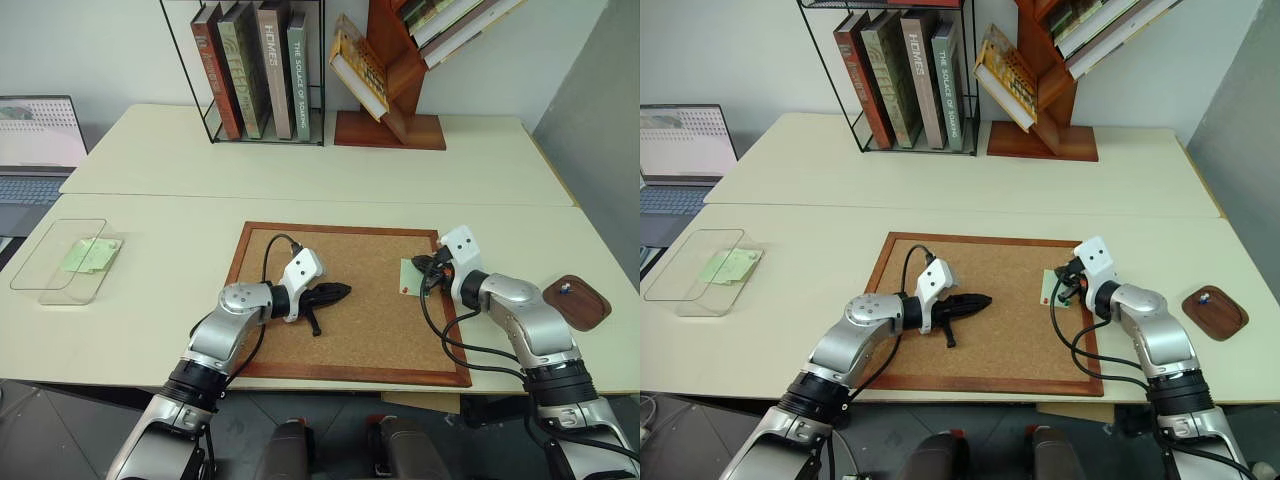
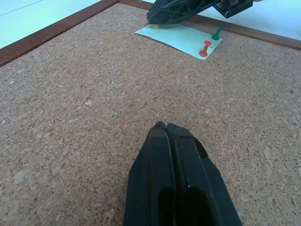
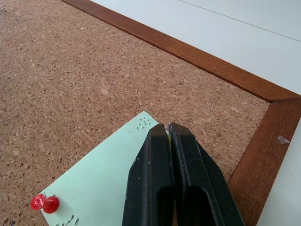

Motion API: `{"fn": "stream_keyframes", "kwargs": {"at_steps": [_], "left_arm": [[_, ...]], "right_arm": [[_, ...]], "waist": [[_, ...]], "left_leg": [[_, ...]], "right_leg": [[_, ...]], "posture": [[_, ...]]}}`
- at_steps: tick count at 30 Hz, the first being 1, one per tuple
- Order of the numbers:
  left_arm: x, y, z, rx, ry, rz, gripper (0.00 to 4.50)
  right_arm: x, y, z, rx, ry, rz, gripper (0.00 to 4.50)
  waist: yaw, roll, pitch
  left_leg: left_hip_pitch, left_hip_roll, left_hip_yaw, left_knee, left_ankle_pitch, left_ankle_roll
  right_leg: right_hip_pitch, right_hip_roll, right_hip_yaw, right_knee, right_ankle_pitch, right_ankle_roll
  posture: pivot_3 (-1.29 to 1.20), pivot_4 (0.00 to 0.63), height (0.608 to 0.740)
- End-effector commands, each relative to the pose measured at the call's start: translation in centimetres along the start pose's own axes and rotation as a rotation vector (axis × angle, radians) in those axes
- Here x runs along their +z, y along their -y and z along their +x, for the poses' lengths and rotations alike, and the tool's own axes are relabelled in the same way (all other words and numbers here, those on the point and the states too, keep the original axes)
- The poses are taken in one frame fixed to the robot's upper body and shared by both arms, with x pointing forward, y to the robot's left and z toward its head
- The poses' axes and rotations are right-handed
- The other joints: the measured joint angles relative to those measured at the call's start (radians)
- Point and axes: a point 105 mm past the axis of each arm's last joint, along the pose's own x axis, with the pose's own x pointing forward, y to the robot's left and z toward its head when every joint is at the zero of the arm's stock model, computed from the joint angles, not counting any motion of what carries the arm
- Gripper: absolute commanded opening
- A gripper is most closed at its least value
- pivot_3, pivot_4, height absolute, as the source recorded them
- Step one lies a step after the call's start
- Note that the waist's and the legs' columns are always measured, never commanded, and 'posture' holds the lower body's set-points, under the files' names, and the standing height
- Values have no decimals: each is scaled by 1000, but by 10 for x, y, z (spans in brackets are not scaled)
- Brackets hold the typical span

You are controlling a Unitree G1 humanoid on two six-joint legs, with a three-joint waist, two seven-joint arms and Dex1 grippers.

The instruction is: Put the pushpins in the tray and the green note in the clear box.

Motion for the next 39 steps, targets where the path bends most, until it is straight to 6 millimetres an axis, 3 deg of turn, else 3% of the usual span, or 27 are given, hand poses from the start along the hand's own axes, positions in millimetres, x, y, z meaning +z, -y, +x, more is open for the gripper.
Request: {"fn": "stream_keyframes", "kwargs": {"at_steps": [1, 13, 19, 30, 39], "left_arm": [[-17, 4, -2, -4, -58, -29, 0], [-17, 6, 0, -7, -49, -27, 0], [-18, 9, -1, -14, -55, -22, 0], [-17, 9, 3, -30, -53, -3, 0], [-18, 12, 7, -45, -50, 4, 0]], "right_arm": [[35, -6, -7, 30, 129, -45, 63], [50, 3, -25, -6, 184, -4, 63], [49, 26, -60, -116, 190, 24, 63], [-11, 101, -155, -510, -72, -29, 63], [-40, 129, -180, -684, -195, -68, 63]], "waist": [[0, 0, 0], [0, 0, 0], [2, 0, 0], [3, 4, -3], [3, 8, -5]], "left_leg": [[0, 0, 0, 0, 0, 0], [0, 0, 0, 0, 0, 0], [-1, 0, 0, 0, 0, 0], [0, 0, 0, 0, 0, 0], [0, -1, 1, 0, 0, 0]], "right_leg": [[0, 0, 0, 0, 0, 0], [0, 0, 0, 0, 0, 0], [0, 0, 0, -1, 0, 0], [0, 0, 0, -1, 0, 0], [1, 0, 0, -2, 0, 0]], "posture": [[0, 150, 740], [0, 150, 740], [0, 150, 740], [0, 150, 740], [0, 150, 740]]}}
